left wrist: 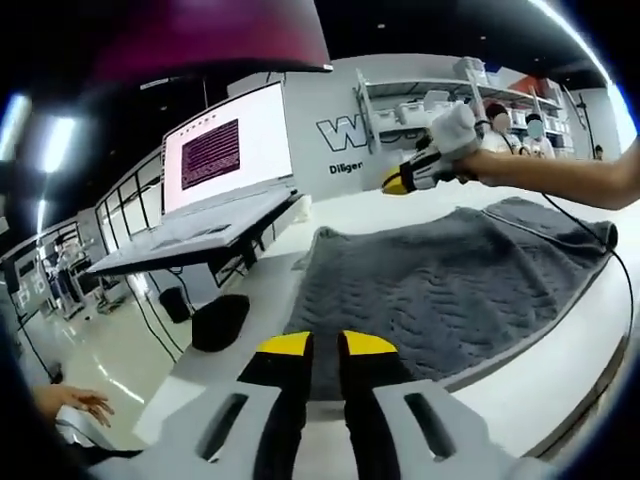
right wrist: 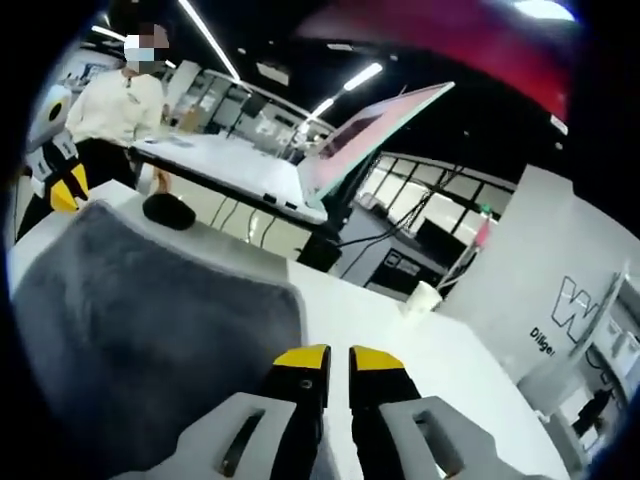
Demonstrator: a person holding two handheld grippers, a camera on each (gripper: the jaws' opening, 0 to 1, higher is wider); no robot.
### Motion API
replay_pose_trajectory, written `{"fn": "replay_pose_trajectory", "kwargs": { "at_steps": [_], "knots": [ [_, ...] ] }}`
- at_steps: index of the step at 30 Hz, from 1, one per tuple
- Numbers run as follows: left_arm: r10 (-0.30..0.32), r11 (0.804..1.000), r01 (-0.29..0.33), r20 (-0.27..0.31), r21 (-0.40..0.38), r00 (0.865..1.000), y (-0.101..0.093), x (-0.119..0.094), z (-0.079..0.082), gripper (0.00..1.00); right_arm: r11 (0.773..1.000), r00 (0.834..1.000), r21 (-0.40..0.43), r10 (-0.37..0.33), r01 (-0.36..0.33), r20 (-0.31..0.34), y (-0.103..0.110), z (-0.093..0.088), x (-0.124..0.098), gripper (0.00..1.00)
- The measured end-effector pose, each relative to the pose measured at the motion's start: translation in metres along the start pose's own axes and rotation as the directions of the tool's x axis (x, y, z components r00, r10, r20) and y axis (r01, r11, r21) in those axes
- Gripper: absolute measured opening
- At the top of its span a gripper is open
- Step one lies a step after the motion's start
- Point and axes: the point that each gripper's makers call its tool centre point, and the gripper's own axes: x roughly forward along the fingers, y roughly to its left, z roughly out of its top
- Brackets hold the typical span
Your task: Open the folded towel by lifting each exposed corner and separating the folded layers until the towel lies flat within the target outline without major curled edges
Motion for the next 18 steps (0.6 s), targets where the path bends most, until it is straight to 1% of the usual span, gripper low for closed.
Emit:
{"fn": "replay_pose_trajectory", "kwargs": {
  "at_steps": [4,8,12,13,14,18],
  "knots": [
    [-0.028,1.000,0.028,0.012,0.009,1.000,-0.014,0.001,0.010,0.12,1.000,1.000,0.008,-0.017,0.017,0.002,-0.011,-0.001,-0.017,0.02],
    [-0.075,0.997,0.074,0.032,0.022,0.997,-0.034,0.003,0.020,0.12,1.000,1.000,0.015,-0.025,0.025,0.001,-0.019,-0.005,-0.031,0.02],
    [-0.135,0.990,0.133,0.046,0.046,0.990,-0.060,0.004,0.031,0.12,0.999,0.999,0.014,-0.035,0.036,-0.008,-0.028,-0.010,-0.046,0.02],
    [-0.141,0.989,0.139,0.046,0.048,0.989,-0.062,0.004,0.032,0.12,0.999,0.999,0.016,-0.038,0.038,-0.011,-0.031,-0.012,-0.051,0.03],
    [-0.162,0.986,0.158,0.051,0.059,0.986,-0.071,0.005,0.035,0.12,0.999,0.999,0.015,-0.040,0.040,-0.014,-0.032,-0.014,-0.053,0.03],
    [-0.203,0.977,0.199,0.060,0.075,0.977,-0.087,0.006,0.043,0.12,0.999,0.998,0.017,-0.048,0.048,-0.029,-0.036,-0.022,-0.066,0.03]
  ]
}}
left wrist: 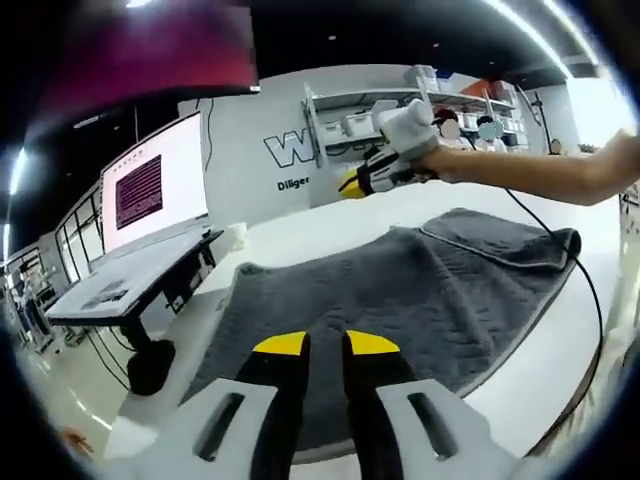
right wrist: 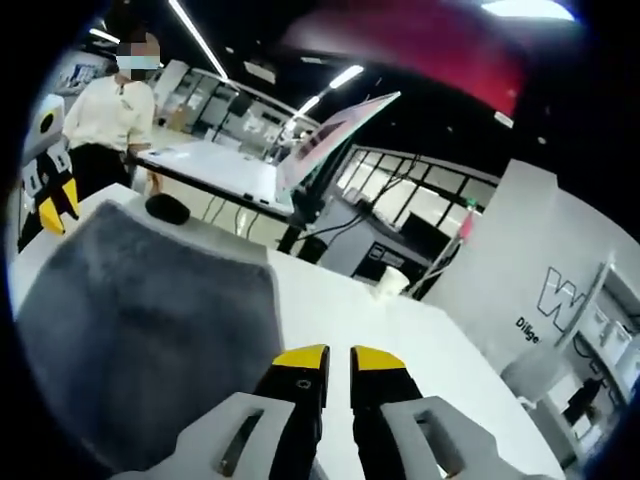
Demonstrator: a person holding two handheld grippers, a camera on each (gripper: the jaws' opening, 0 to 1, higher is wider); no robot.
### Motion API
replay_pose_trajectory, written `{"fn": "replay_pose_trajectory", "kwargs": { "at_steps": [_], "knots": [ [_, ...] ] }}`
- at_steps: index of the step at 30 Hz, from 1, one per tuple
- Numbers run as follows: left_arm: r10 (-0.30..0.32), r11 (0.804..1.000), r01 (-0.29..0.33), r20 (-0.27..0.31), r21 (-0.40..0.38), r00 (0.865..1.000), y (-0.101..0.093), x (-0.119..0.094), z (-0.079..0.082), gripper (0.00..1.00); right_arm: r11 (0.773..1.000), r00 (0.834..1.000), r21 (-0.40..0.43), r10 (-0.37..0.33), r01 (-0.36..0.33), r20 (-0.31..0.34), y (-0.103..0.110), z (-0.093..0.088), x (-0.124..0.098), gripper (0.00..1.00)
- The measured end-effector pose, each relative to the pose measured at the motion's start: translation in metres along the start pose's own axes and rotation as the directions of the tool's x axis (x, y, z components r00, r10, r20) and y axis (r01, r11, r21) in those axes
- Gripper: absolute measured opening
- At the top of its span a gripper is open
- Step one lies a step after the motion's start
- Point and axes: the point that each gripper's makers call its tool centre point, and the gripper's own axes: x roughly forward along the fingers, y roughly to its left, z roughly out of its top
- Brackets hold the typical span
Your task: Open the folded towel by lifting each exposed corner and separating the folded layers until the towel lies flat within the target outline without major curled edges
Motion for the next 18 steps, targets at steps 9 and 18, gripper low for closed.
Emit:
{"fn": "replay_pose_trajectory", "kwargs": {
  "at_steps": [9,18],
  "knots": [
    [-0.150,0.983,0.148,0.012,0.114,0.989,-0.053,0.016,0.022,0.14,1.000,0.999,0.003,-0.010,0.010,-0.047,-0.010,-0.025,-0.035,0.03],
    [-0.251,0.958,0.243,0.032,0.153,0.967,-0.095,0.025,0.041,0.14,1.000,0.997,0.003,-0.016,0.016,-0.078,-0.019,-0.039,-0.057,0.03]
  ]
}}
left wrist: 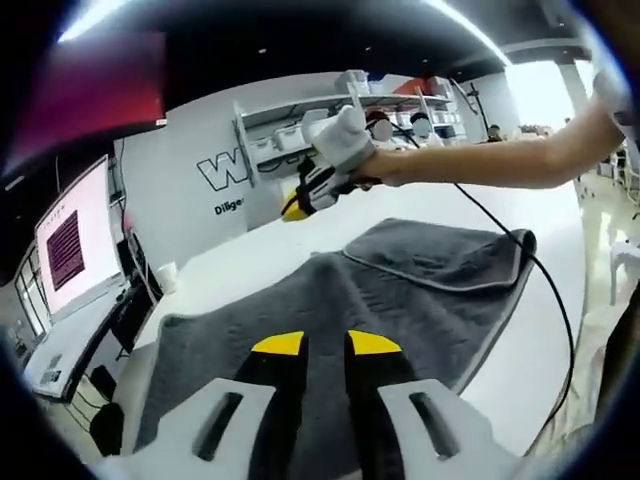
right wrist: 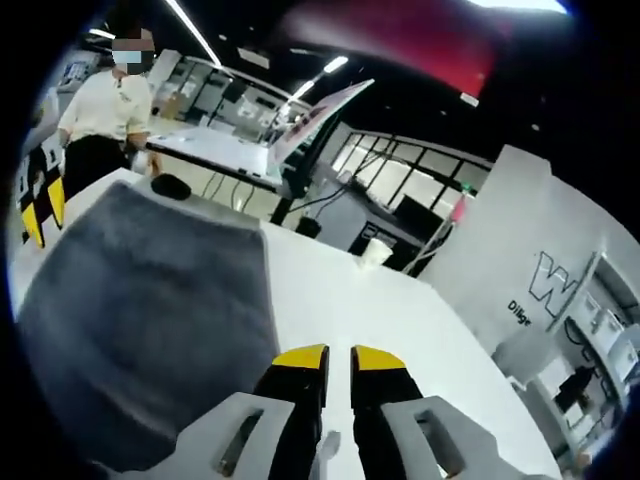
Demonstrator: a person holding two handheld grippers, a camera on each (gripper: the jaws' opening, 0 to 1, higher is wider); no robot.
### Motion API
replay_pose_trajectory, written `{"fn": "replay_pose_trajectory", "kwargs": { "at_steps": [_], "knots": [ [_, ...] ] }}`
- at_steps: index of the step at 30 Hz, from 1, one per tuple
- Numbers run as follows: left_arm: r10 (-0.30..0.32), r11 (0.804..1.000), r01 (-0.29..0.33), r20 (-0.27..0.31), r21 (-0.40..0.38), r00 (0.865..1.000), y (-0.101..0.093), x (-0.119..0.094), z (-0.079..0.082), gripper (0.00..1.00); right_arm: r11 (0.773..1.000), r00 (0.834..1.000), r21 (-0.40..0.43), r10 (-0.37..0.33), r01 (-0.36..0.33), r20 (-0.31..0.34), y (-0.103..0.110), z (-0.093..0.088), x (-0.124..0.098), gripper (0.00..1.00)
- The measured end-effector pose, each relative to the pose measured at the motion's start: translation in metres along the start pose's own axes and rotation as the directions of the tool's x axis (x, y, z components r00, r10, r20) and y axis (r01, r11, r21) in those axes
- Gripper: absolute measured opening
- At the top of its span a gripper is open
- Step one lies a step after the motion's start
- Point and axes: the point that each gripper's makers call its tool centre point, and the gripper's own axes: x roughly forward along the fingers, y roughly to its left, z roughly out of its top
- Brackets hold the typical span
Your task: Open the folded towel by lifting each exposed corner and separating the folded layers until the towel lies flat within the target outline without major curled edges
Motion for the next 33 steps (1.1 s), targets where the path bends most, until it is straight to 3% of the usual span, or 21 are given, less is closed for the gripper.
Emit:
{"fn": "replay_pose_trajectory", "kwargs": {
  "at_steps": [10,21,27,30,31,33],
  "knots": [
    [-0.110,0.994,0.109,0.011,0.021,0.994,-0.037,0.008,0.014,0.14,1.000,0.999,0.010,0.011,-0.011,-0.040,-0.001,-0.022,-0.009,0.03],
    [-0.170,0.985,0.170,0.024,0.016,0.985,-0.070,0.018,0.019,0.17,1.000,0.994,0.028,-0.002,0.004,-0.106,-0.014,-0.059,-0.027,0.05],
    [-0.207,0.978,0.206,0.017,0.027,0.978,-0.082,0.021,0.019,0.18,0.999,0.992,0.027,-0.013,0.016,-0.125,-0.018,-0.070,-0.031,0.04],
    [-0.233,0.972,0.233,0.033,-0.009,0.972,-0.091,0.021,0.021,0.18,0.999,0.990,0.030,-0.011,0.015,-0.143,-0.017,-0.077,-0.032,0.05],
    [-0.261,0.961,0.266,0.070,-0.076,0.963,-0.101,0.022,0.025,0.18,0.999,0.989,0.032,-0.008,0.013,-0.149,-0.016,-0.080,-0.032,0.05],
    [-0.294,0.946,0.302,0.085,-0.116,0.952,-0.110,0.022,0.026,0.19,1.000,0.987,0.027,-0.003,0.007,-0.162,-0.015,-0.084,-0.031,0.07]
  ]
}}
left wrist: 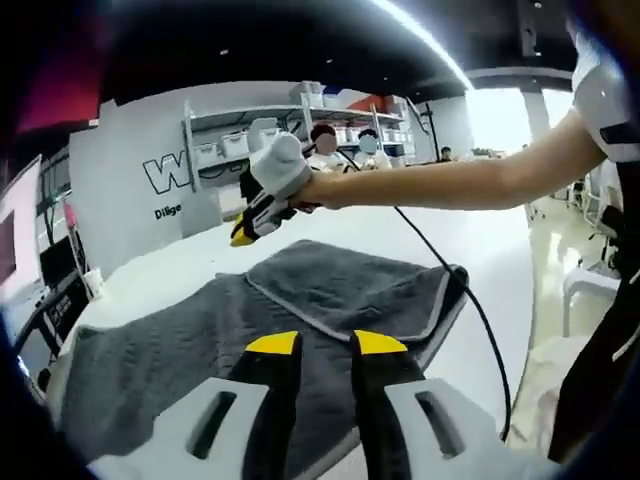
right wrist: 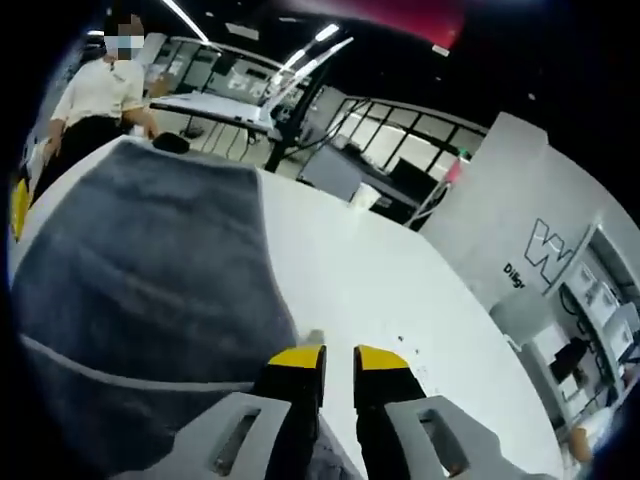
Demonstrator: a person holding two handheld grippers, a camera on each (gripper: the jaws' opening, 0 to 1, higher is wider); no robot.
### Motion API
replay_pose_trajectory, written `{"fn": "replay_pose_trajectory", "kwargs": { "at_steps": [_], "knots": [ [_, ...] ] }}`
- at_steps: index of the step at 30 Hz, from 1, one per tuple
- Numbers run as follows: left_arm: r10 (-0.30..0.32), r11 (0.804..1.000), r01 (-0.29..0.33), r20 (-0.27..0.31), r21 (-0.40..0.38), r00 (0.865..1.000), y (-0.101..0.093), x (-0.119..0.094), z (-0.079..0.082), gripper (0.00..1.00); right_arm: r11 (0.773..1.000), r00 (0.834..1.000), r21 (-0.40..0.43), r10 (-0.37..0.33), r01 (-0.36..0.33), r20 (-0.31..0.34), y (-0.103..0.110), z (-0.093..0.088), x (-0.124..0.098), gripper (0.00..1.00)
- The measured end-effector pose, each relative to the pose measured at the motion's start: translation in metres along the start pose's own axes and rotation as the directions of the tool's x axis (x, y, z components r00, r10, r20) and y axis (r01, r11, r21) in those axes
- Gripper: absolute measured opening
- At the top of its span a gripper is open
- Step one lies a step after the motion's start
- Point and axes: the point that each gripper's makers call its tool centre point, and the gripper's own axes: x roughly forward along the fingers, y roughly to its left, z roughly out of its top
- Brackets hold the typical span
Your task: Open the folded towel by lifting each exposed corner and separating the folded layers until the towel lies flat within the target outline without major curled edges
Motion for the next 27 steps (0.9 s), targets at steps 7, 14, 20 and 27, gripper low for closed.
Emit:
{"fn": "replay_pose_trajectory", "kwargs": {
  "at_steps": [7,14,20,27],
  "knots": [
    [-0.019,0.999,0.018,-0.013,-0.041,1.000,-0.008,0.009,-0.008,0.23,1.000,1.000,-0.024,0.014,-0.015,-0.013,-0.001,-0.010,-0.002,0.08],
    [-0.076,0.977,0.076,0.009,-0.201,0.997,-0.022,0.019,-0.011,0.29,0.997,0.998,-0.053,0.060,-0.061,-0.025,-0.003,-0.018,-0.006,0.11],
    [-0.064,0.944,0.072,0.034,-0.323,0.997,-0.017,0.020,-0.010,0.33,0.989,0.990,-0.038,0.140,-0.141,-0.016,0.004,-0.023,-0.006,0.11],
    [-0.095,0.886,0.119,0.075,-0.449,0.993,-0.023,0.024,-0.013,0.36,0.967,0.967,-0.049,0.245,-0.248,-0.064,0.017,-0.037,-0.005,0.14]
  ]
}}
